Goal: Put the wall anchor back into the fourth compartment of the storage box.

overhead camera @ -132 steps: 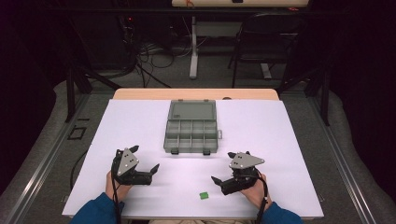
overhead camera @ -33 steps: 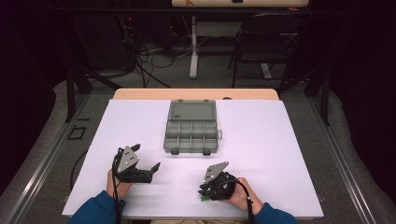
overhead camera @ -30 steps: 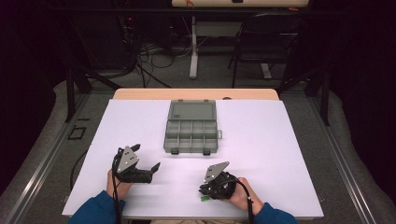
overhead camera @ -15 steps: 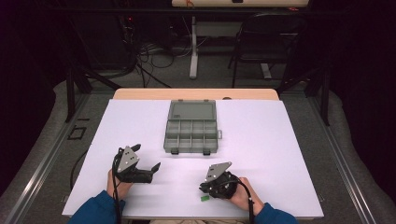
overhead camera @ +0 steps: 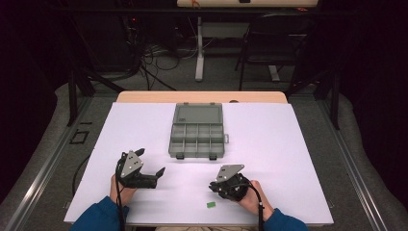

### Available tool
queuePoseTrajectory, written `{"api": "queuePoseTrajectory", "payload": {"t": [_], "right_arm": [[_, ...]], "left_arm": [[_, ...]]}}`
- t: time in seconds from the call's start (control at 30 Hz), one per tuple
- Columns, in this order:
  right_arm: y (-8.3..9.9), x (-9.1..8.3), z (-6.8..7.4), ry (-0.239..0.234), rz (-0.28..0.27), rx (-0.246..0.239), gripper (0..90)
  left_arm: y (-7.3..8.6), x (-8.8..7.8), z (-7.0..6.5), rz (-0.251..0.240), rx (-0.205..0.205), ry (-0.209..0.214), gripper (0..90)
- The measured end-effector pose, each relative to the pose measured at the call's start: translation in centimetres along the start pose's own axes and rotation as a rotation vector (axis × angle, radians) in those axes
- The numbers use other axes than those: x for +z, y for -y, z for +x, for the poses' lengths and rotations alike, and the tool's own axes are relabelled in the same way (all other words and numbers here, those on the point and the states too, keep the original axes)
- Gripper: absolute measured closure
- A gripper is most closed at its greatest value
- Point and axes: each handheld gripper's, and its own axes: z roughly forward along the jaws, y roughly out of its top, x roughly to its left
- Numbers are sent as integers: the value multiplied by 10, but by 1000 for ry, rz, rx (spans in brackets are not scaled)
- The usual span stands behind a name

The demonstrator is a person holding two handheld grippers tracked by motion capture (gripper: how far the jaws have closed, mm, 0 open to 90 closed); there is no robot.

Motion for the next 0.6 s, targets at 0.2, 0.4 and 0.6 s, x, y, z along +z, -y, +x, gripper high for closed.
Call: {"api": "queuePoseTrajectory", "payload": {"t": [0.2, 0.4, 0.6], "right_arm": [[1, -4, -6, 37, -1, 11, 837], [1, -8, -11, 70, 1, 23, 837], [-2, -14, -19, 108, -12, 31, 838]], "left_arm": [[0, 0, 0, 0, 3, 2, 1], [0, 0, 0, 0, 1, 5, 1], [0, 1, 0, 2, -3, 5, 1]]}}
